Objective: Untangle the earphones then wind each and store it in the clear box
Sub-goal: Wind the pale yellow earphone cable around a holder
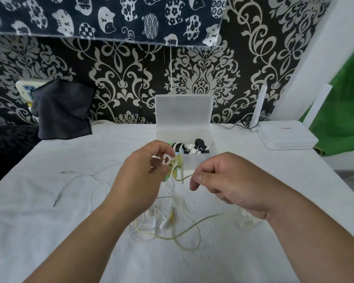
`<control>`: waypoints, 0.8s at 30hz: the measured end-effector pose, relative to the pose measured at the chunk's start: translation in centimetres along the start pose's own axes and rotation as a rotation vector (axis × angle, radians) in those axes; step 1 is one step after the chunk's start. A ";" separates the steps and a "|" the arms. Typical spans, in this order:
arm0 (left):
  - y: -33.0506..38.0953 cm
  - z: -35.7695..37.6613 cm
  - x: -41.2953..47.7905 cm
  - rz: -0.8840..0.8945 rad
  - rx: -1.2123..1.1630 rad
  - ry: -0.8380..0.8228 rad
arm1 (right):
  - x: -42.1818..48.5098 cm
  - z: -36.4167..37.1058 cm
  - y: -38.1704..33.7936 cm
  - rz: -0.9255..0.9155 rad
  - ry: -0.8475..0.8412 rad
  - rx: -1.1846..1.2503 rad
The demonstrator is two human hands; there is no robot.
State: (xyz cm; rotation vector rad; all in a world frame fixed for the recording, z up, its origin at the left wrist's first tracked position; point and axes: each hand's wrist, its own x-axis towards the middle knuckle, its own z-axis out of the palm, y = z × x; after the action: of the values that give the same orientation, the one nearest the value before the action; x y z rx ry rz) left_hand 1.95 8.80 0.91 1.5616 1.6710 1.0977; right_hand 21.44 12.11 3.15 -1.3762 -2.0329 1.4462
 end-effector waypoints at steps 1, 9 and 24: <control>0.0 0.0 0.0 0.002 0.002 -0.003 | -0.1 -0.1 -0.1 -0.006 0.002 -0.012; 0.1 0.0 0.1 -0.072 -0.217 -0.057 | -0.4 -0.9 -0.4 -0.026 0.063 0.016; 0.4 0.6 -0.3 0.029 -0.018 -0.097 | -0.7 -0.2 -0.9 -0.115 -0.033 -0.076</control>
State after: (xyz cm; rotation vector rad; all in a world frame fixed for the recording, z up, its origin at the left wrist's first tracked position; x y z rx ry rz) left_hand 2.76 8.57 0.92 1.6068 1.5753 1.0321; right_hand 21.43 11.65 4.23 -1.2486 -2.1704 1.3652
